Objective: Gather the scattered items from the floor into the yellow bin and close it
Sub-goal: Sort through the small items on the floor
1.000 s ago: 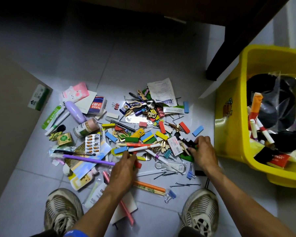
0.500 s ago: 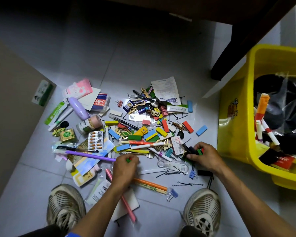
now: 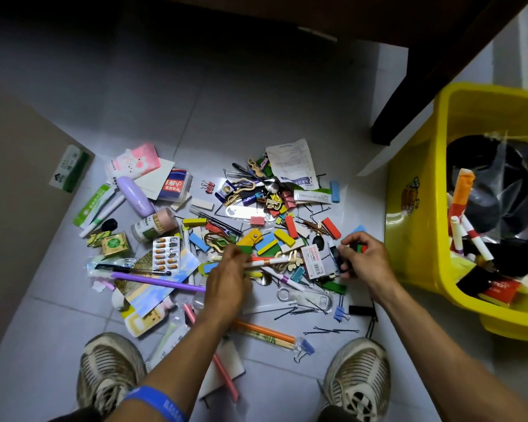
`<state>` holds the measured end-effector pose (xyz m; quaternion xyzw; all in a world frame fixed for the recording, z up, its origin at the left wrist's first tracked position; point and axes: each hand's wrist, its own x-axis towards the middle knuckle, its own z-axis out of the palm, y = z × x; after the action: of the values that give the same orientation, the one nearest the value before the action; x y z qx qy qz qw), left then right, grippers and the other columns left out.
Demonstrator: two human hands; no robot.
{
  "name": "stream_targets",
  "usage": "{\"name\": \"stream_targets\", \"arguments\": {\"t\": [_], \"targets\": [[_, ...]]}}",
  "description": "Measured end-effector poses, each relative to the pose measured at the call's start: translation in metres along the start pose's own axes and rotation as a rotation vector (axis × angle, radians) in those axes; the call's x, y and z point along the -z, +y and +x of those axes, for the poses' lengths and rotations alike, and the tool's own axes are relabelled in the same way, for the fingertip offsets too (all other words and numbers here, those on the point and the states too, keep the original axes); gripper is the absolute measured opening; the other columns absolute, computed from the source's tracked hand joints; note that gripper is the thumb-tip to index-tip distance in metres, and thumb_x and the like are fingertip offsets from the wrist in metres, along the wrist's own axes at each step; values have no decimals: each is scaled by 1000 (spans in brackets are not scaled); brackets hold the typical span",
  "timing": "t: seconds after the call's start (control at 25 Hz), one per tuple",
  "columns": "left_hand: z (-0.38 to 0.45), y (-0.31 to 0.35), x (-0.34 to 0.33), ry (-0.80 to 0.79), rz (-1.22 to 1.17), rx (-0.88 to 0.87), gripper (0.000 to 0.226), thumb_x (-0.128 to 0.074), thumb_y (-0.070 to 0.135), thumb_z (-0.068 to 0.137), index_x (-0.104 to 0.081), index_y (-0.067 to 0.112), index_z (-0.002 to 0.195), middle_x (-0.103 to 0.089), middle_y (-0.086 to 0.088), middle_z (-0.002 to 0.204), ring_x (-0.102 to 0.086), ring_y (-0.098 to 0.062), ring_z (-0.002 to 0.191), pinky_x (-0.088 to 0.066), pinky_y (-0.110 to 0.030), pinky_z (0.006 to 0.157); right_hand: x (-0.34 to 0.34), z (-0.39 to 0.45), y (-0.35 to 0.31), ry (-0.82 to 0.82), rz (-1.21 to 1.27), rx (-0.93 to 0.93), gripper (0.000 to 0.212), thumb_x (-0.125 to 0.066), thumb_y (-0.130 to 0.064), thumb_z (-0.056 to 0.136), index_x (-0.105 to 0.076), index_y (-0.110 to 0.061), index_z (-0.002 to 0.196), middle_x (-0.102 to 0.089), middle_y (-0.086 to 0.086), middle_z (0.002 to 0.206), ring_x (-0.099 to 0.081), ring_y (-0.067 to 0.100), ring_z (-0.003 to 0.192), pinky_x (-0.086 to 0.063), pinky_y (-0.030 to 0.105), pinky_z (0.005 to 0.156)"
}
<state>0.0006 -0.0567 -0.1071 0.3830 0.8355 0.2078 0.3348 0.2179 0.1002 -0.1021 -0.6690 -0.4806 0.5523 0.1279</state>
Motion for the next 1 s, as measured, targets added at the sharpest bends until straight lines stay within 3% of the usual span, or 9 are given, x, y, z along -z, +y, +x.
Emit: {"name": "stream_targets", "arguments": {"t": [0.08,0.2,0.32,0.44,0.56,0.68,0.8,1.0], "targets": [[-11,-3,-6,-127,97,-40,17,-51,16,97,-62,29,102,-60,6,94,-56,-9,69,-47,-21,59,-5,6,-2,17,-105,71,9,-70,-12,88,-65,-19,85,-67,6,78,-59,9,45,-55,32,44],[-25,-13,-14,-305,229,-79,18,-59,13,91,-70,27,96,-69,2,91,-64,-16,80,-50,-26,68,-16,4,4,-49,-186,134,10,-74,-20,85,-66,-21,80,-70,3,82,-67,12,58,-57,31,50],[-29,-16,-11,-155,95,-35,11,-58,23,93,-67,27,99,-71,3,89,-64,-11,75,-54,-27,64,-27,-7,17,-91,-274,172,11,-77,-22,82,-67,-26,79,-71,-2,86,-70,15,75,-59,33,70],[-15,-13,0,34,81,12,12,-58,27,95,-66,27,105,-67,8,85,-57,-1,64,-42,-17,52,-34,-14,24,-101,-408,217,12,-77,-26,82,-66,-29,79,-68,-10,88,-63,11,81,-56,33,75],[1,-6,5,8,200,16,15,-58,26,95,-63,24,109,-60,0,109,-60,-15,81,-54,-30,69,-34,-12,24,-87,-423,219,9,-74,-28,84,-66,-30,85,-69,-5,92,-64,14,81,-57,37,76],[8,2,2,-19,304,16,27,-55,32,97,-55,21,121,-44,-6,132,-63,-26,93,-56,-38,78,-26,-1,17,136,-552,323,17,-66,-25,90,-63,-31,107,-68,1,102,-66,19,84,-58,39,74],[10,4,-3,-2,316,17,32,-55,33,97,-50,20,125,-52,-7,126,-63,-28,96,-55,-38,78,-11,21,10,267,-834,420,35,-57,-16,95,-53,-23,129,-55,7,122,-64,28,89,-57,45,77],[10,2,-10,-46,212,126,42,-66,28,86,-49,18,123,-56,-5,115,-61,-25,92,-50,-33,72,-9,33,17,146,-1085,374,21,-53,-4,93,-56,-11,112,-50,12,116,-63,30,74,-57,45,69]]}}
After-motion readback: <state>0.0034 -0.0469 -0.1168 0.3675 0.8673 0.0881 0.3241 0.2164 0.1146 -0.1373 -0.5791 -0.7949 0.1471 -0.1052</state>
